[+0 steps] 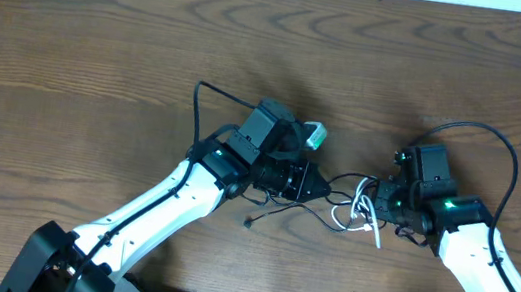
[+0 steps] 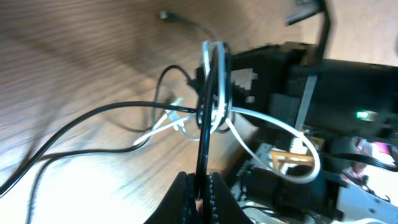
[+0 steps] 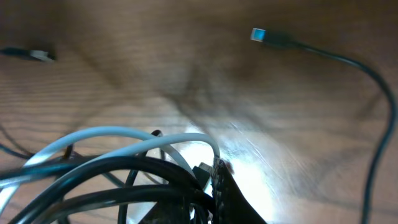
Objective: Untangle cables
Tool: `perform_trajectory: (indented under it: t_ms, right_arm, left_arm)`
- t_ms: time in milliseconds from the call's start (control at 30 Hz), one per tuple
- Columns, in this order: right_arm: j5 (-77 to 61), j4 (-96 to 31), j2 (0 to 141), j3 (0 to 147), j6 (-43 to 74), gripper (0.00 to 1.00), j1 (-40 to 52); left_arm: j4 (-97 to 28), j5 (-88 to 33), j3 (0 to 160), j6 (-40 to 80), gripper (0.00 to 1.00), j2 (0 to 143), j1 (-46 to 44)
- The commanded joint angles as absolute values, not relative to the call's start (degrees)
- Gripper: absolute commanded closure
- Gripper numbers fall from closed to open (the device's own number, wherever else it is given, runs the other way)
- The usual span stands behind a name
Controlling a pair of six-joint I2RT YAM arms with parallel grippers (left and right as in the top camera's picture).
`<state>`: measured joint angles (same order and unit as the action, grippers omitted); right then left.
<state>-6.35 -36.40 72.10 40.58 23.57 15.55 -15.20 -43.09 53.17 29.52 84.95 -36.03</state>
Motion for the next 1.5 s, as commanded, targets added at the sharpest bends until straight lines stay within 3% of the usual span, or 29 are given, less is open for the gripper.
perform_trajectory:
  t_ms: [0,100,133,467,600,667,700,733,800,900,967,1233,1367,1467]
  right_arm:
    - [-18.6,-32.7,71.9,40.4,18.5,0.97,15.1]
    - [-28.9,-28.0,71.9,40.4,17.5,0.99,15.1]
    - [-29.8,-27.4,71.9,40.4,17.5,0.99,15.1]
    - [-37.3,-26.2,71.9,40.4,21.2,0.99,15.1]
    - [-41.0,-25.9,71.9,40.4,21.2,0.99,15.1]
    - [-41.9,-26.0,71.9,40.4,21.2,0.99,15.1]
    - [-42.2,-26.2,71.9,40.4,21.2,0.99,15.1]
    - [-42.2,-26.2,71.9,40.4,21.2,0.99,15.1]
    - [-41.9,-26.2,71.9,40.4,21.2,0.97,15.0]
    - [-36.8,-27.3,71.9,40.4,21.3,0.78,15.0]
    - [-31.5,-29.3,71.9,40.4,21.4,0.73,15.0]
    - [-17.9,-35.7,71.9,40.4,25.3,0.75,15.0]
    - [-16.0,-36.2,71.9,40.4,25.4,0.86,15.0]
    - [-7.0,-39.3,71.9,40.4,29.9,0.88,15.0]
  left_arm:
    - [-17.5,-38.5,54.4,28.1,0.88,83.5,-35.6]
    - [-17.7,-39.7,54.4,28.1,0.6,83.5,-35.7]
    - [-17.6,-40.4,54.4,28.1,0.56,83.5,-35.7]
    - [-15.6,-43.4,54.4,28.1,0.54,83.5,-35.8]
    - [-13.2,-43.5,54.4,28.2,0.56,83.5,-35.8]
    - [-12.2,-43.5,54.4,28.4,0.69,83.5,-35.8]
    - [-12.1,-43.5,54.4,28.4,0.87,83.5,-35.8]
    - [-12.1,-43.5,54.4,28.4,0.92,83.5,-35.8]
    - [-12.3,-43.5,54.4,28.4,0.92,83.5,-35.8]
    - [-12.8,-43.5,54.4,28.3,0.93,83.5,-35.8]
    - [-12.8,-43.5,54.4,28.2,0.93,83.5,-35.7]
    - [-13.5,-43.5,54.4,28.1,0.93,83.5,-34.3]
    - [-14.5,-42.8,54.4,27.7,0.93,83.5,-34.3]
    - [-14.5,-42.8,54.4,27.4,0.93,83.5,-34.3]
